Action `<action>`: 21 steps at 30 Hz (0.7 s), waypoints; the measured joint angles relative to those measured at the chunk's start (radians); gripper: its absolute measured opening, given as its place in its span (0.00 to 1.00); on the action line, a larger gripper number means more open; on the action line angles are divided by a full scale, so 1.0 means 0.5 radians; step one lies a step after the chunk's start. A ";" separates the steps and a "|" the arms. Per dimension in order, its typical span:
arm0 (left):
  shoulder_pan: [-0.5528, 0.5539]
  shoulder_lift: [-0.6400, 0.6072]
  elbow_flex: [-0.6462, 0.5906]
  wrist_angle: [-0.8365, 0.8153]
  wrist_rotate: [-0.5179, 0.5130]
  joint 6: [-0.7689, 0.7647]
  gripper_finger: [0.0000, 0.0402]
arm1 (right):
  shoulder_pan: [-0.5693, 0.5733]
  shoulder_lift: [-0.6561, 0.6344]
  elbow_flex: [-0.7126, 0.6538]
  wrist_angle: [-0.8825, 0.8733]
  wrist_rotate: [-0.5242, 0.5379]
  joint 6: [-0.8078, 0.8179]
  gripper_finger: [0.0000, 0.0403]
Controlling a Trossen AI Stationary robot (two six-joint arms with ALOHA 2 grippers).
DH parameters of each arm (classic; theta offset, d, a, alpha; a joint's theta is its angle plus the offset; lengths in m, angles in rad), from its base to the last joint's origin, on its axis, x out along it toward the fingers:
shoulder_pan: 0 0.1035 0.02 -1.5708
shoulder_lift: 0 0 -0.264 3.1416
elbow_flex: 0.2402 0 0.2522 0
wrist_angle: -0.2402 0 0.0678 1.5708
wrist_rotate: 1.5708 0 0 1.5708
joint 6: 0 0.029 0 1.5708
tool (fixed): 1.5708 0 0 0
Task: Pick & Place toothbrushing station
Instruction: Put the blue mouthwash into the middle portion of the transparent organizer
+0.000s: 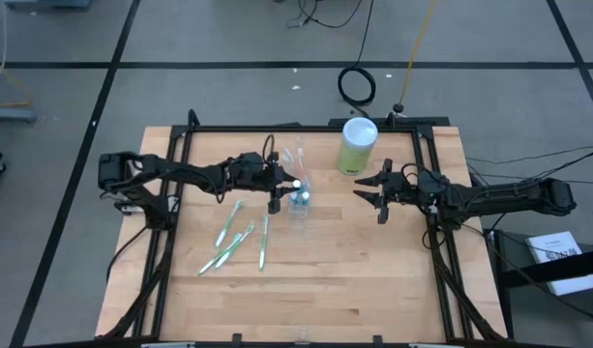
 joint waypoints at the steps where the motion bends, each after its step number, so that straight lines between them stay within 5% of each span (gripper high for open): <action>1: 0.001 0.008 -0.004 -0.032 0.008 -0.013 0.29 | -0.001 0.000 0.000 0.000 0.000 0.000 0.32; 21: 0.002 0.123 -0.004 -0.028 0.014 -0.084 0.29 | -0.001 -0.001 0.000 0.000 0.001 -0.008 0.32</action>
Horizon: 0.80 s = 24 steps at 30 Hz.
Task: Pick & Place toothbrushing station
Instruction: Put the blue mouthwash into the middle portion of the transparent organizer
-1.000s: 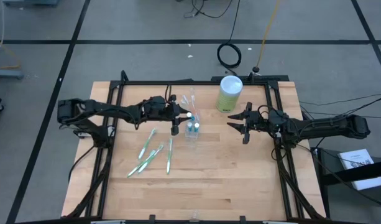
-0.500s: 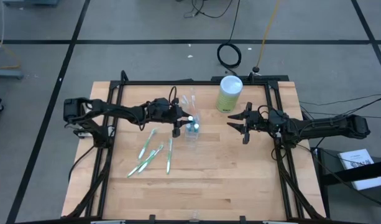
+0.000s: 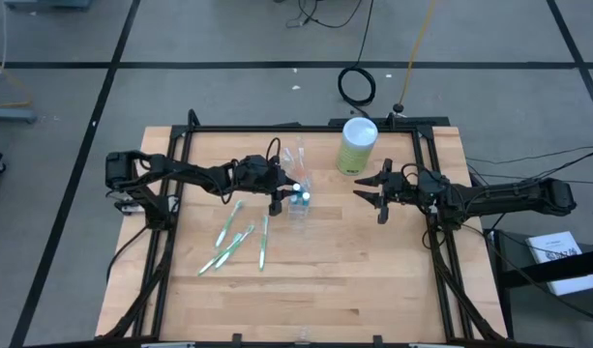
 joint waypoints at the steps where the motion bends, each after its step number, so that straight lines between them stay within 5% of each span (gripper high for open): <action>1: 0.000 0.003 0.000 0.004 0.001 0.000 0.29 | 0.000 0.000 0.000 0.000 0.000 0.000 0.32; 24: -0.001 0.063 0.002 0.023 0.005 -0.034 0.29 | -0.001 0.000 0.000 0.000 0.000 0.000 0.32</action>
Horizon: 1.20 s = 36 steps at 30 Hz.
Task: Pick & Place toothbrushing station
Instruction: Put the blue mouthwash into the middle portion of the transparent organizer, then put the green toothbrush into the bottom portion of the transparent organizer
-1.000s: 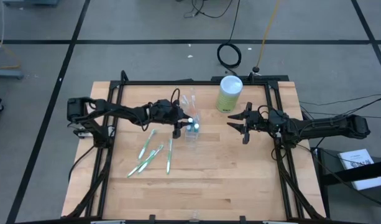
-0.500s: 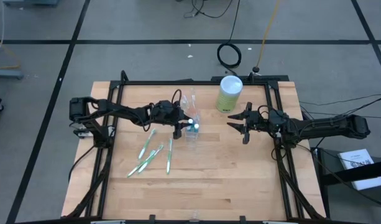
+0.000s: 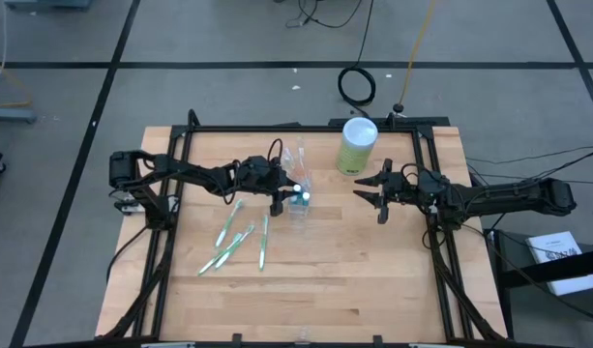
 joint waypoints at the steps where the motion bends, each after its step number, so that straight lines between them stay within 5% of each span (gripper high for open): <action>1: 0.000 0.000 0.000 0.000 0.000 -0.003 0.29 | 0.000 0.000 0.000 0.000 0.000 0.000 0.32; 20: 0.000 -0.066 -0.002 -0.019 -0.002 -0.051 0.52 | 0.000 0.000 0.000 0.000 -0.001 0.000 0.32; 30: 0.000 -0.492 -0.003 -0.170 -0.023 -0.007 0.53 | 0.000 0.000 0.000 -0.001 -0.001 0.000 0.32; 36: -0.036 -0.837 -0.002 -0.748 -0.166 -0.417 0.53 | 0.000 0.000 0.000 -0.013 -0.001 -0.001 0.32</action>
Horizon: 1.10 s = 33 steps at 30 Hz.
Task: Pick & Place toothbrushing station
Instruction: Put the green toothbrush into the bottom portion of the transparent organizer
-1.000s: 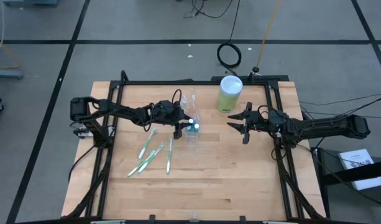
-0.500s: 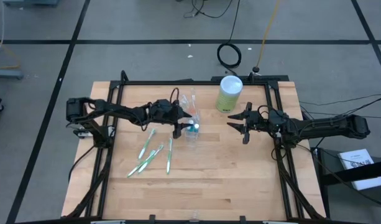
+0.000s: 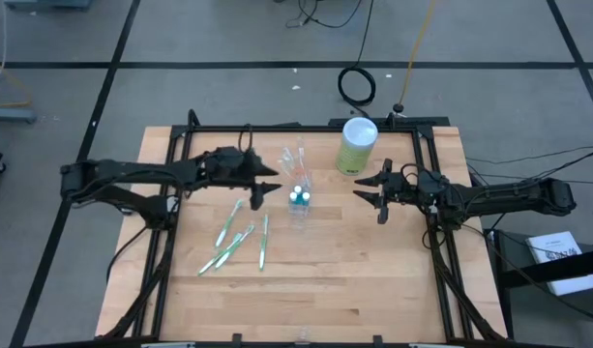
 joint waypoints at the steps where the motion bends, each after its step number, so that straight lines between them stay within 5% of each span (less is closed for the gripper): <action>1: -0.019 -0.056 0.000 -0.153 -0.061 -0.069 0.53 | 0.000 0.000 0.000 -0.004 0.000 -0.007 0.32; 6: -0.155 -0.241 0.000 -0.994 -0.424 -0.467 0.53 | 0.000 0.001 0.000 -0.003 0.001 -0.044 0.32; 11: -0.276 -0.182 0.000 -1.443 -0.686 -1.058 0.53 | 0.000 0.001 0.000 -0.004 0.062 -0.044 0.32; 16: -0.343 0.020 0.000 -1.517 -0.762 -1.424 0.53 | 0.000 0.001 0.000 -0.005 0.098 -0.040 0.32; 25: -0.371 0.438 0.000 -1.548 -0.687 -1.575 0.53 | 0.000 0.001 0.000 -0.011 0.097 -0.022 0.32; 33: -0.344 0.555 0.000 -1.632 -0.596 -1.704 0.53 | 0.000 0.001 0.000 -0.016 0.097 -0.022 0.32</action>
